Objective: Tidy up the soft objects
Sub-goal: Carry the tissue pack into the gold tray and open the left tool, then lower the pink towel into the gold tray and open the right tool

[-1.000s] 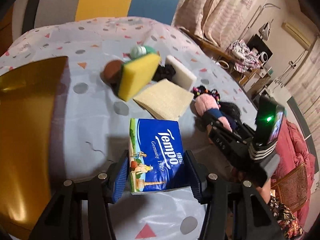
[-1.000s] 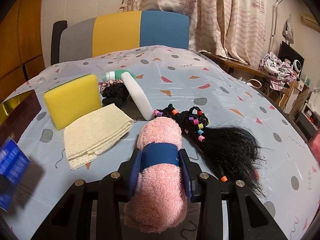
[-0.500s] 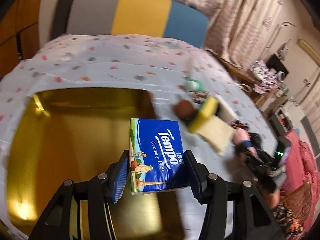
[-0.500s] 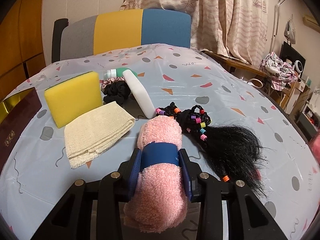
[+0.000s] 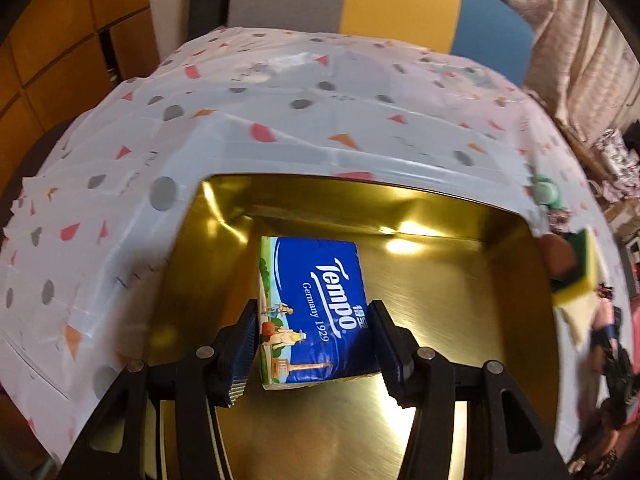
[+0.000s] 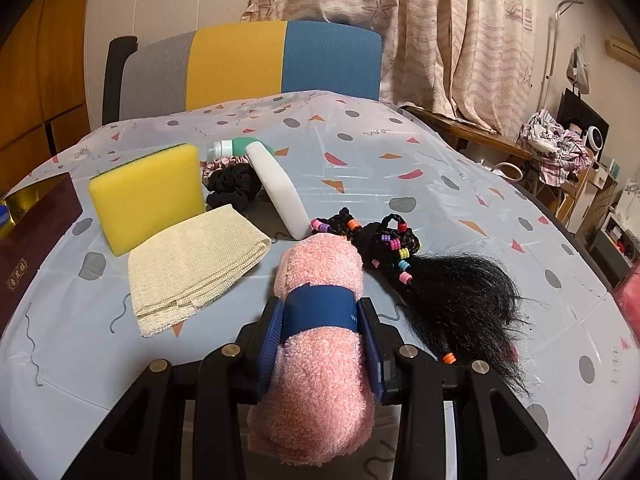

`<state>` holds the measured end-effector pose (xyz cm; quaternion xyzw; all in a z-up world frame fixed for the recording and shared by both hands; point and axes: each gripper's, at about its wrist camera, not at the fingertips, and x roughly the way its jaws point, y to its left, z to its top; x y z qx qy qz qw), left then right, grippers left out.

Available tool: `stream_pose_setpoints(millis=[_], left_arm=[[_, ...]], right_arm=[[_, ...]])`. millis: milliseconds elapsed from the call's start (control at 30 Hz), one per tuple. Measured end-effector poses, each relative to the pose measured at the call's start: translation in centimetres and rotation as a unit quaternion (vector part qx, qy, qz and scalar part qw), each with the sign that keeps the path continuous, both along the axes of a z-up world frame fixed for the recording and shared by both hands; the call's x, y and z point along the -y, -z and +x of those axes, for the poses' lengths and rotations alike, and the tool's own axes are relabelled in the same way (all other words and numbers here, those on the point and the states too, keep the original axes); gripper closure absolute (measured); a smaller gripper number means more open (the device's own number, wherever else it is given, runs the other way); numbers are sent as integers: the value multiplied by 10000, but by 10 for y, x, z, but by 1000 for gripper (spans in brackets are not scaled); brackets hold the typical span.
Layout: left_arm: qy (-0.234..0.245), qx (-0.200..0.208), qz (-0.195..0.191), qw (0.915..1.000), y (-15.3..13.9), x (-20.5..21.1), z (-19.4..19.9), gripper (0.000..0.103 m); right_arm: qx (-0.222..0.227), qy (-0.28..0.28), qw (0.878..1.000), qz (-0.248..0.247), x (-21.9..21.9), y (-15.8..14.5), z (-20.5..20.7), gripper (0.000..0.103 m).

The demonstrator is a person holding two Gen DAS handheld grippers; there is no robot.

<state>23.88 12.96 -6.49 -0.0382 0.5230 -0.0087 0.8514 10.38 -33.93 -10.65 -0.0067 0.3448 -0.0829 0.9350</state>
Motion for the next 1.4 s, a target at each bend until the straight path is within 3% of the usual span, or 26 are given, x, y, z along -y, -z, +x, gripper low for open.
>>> stream_pose_setpoints(millis=[133,367,567,767,933,1133,1400], left_arm=[[-177,-124,69,9997,8,-14,17,48],[-446,-45,-209,9988,3,-31,17,44],[-398,613,-280,9969,-26,-17,-27,44],[-437,927,-1097,9887,-30,1,-80,44],[-439,1005,-1238,9862,-23,21,-107,44],[-550,1088,-1166,9857,-21,29,-121,44],[-648,993,-1194,9857,-17,24,-128,44]], right_arm=[[16,33,10000,-5,1,-1,-1,65],[1,38,9999,-104,-2,-1,-1,65],[-17,51,9999,-163,-4,-1,0,65],[-156,28,9997,-186,-8,-4,1,66],[-111,-167,9996,195,-21,-17,-5,67],[45,-734,9956,581,-65,-48,-5,67],[125,-1806,9778,1052,-153,-91,5,68]])
